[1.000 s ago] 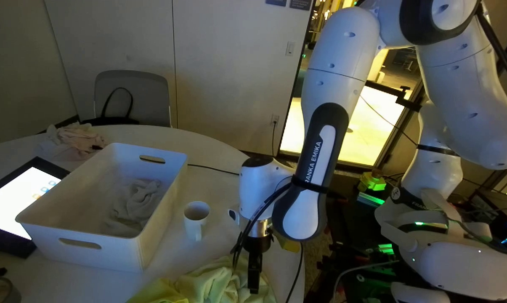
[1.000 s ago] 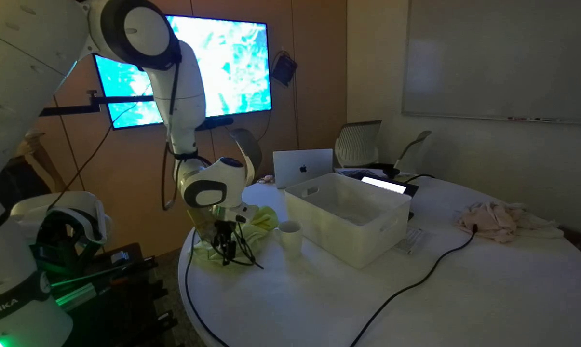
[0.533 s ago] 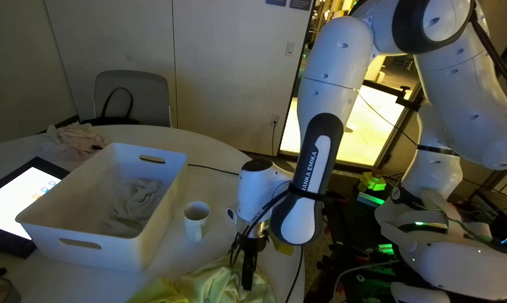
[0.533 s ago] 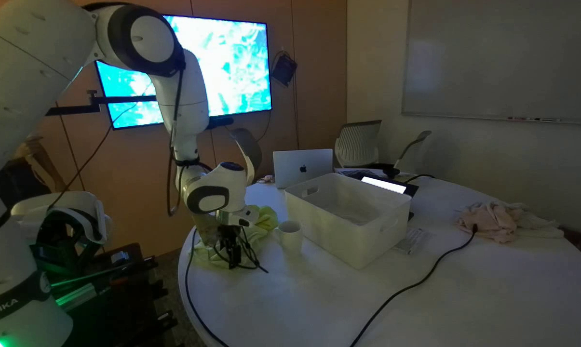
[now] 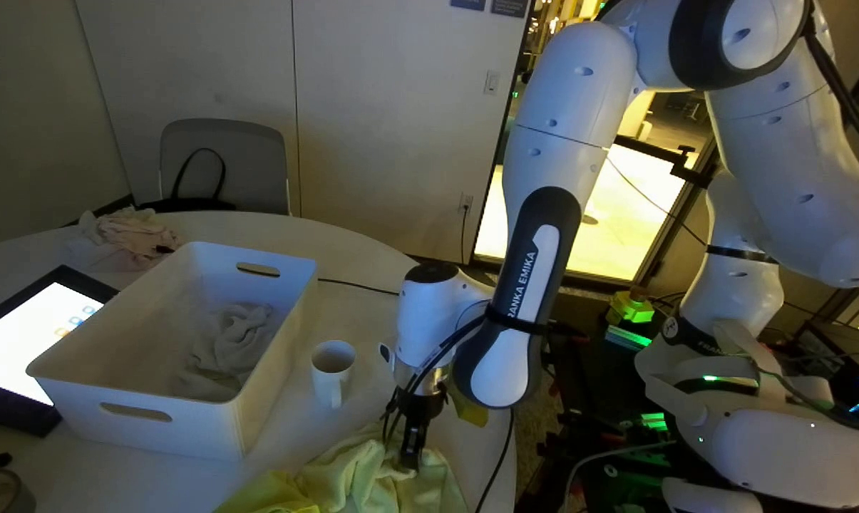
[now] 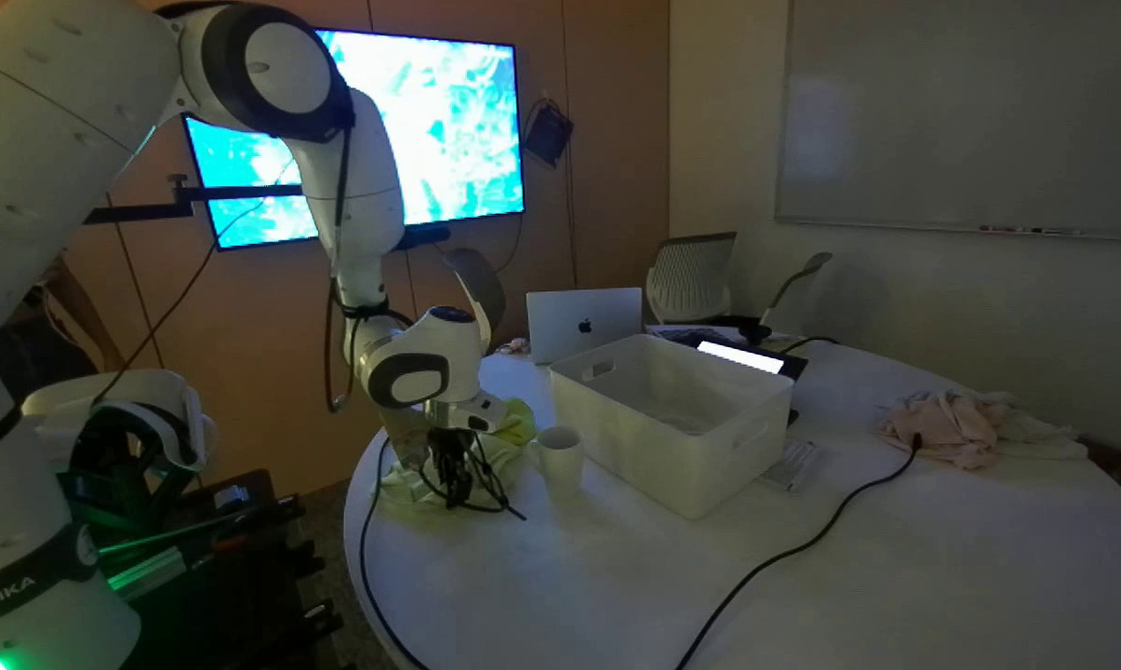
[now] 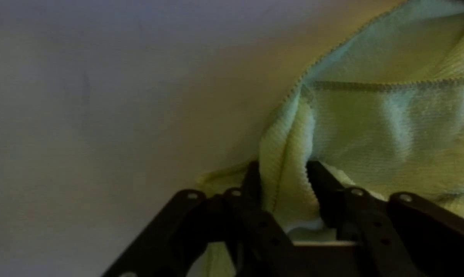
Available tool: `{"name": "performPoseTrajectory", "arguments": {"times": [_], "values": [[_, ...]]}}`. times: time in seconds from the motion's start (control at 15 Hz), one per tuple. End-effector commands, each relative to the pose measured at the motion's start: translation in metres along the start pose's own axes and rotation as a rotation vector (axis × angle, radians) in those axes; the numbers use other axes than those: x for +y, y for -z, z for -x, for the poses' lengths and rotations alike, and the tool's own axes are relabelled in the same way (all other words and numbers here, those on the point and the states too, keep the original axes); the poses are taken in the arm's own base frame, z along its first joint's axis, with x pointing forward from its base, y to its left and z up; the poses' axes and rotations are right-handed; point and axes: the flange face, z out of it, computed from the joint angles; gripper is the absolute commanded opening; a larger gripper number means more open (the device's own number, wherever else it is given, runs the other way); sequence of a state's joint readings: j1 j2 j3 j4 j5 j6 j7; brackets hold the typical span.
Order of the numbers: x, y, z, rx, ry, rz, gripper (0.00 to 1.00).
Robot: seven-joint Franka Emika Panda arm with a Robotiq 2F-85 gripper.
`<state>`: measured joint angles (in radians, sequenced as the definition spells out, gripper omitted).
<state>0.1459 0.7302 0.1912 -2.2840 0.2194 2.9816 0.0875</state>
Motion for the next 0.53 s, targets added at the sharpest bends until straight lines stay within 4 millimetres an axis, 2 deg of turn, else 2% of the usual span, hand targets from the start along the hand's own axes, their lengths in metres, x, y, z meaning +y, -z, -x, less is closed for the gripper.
{"name": "performPoseTrajectory", "arguments": {"times": [0.0, 0.2, 0.27, 0.47], "values": [[0.013, 0.020, -0.007, 0.023, -0.023, 0.004, 0.10], [0.027, 0.040, -0.008, 0.027, -0.037, -0.001, 0.05], [0.033, 0.051, -0.008, 0.035, -0.044, -0.001, 0.09], [0.050, 0.090, -0.008, 0.074, -0.063, -0.006, 0.11]]}}
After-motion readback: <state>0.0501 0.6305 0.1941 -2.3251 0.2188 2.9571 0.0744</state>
